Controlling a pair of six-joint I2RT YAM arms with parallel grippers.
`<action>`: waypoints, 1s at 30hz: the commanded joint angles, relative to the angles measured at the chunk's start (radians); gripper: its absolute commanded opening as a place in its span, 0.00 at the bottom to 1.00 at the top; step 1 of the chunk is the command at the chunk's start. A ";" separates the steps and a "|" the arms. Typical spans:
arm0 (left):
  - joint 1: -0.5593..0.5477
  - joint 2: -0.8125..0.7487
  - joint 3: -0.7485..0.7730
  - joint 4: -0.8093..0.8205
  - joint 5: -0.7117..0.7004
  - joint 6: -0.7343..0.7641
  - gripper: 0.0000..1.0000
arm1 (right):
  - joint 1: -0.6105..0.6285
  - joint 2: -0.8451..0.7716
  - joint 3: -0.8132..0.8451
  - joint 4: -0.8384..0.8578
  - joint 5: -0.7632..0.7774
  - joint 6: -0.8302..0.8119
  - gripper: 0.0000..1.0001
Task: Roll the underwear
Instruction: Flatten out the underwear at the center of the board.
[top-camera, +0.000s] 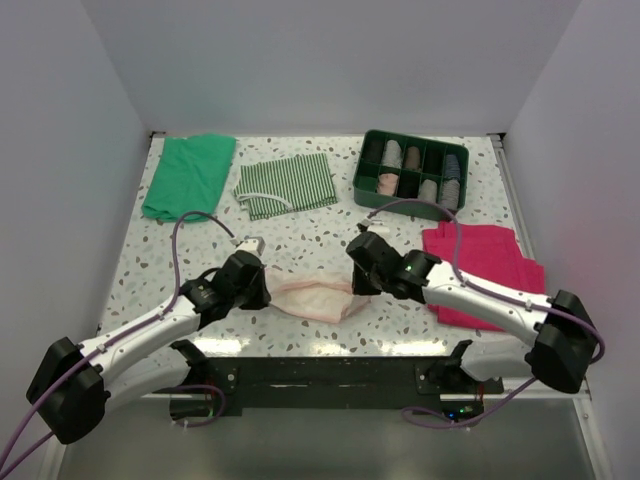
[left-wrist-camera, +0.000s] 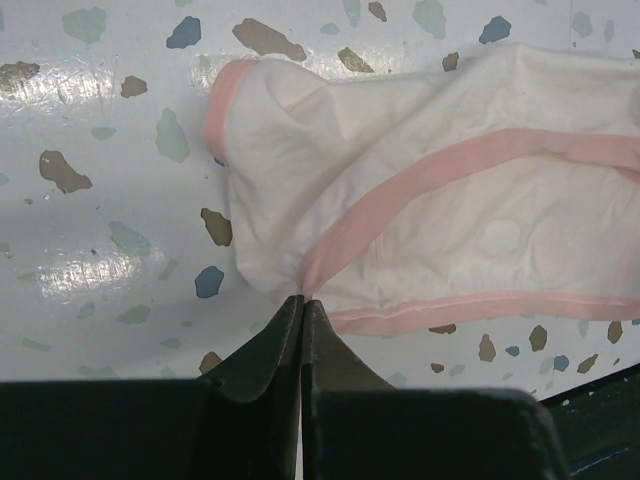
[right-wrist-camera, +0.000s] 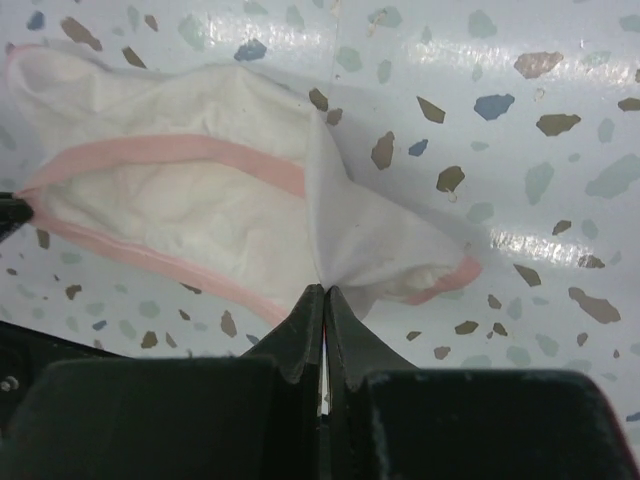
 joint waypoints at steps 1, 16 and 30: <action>-0.003 -0.014 0.002 0.011 -0.033 -0.005 0.05 | -0.060 -0.081 -0.065 0.075 -0.062 0.014 0.00; -0.004 -0.003 -0.007 0.024 -0.025 -0.002 0.05 | -0.115 0.106 -0.114 -0.113 0.069 0.037 0.13; -0.004 -0.008 0.007 0.054 0.019 0.029 0.05 | 0.017 0.088 0.067 -0.172 0.062 -0.019 0.28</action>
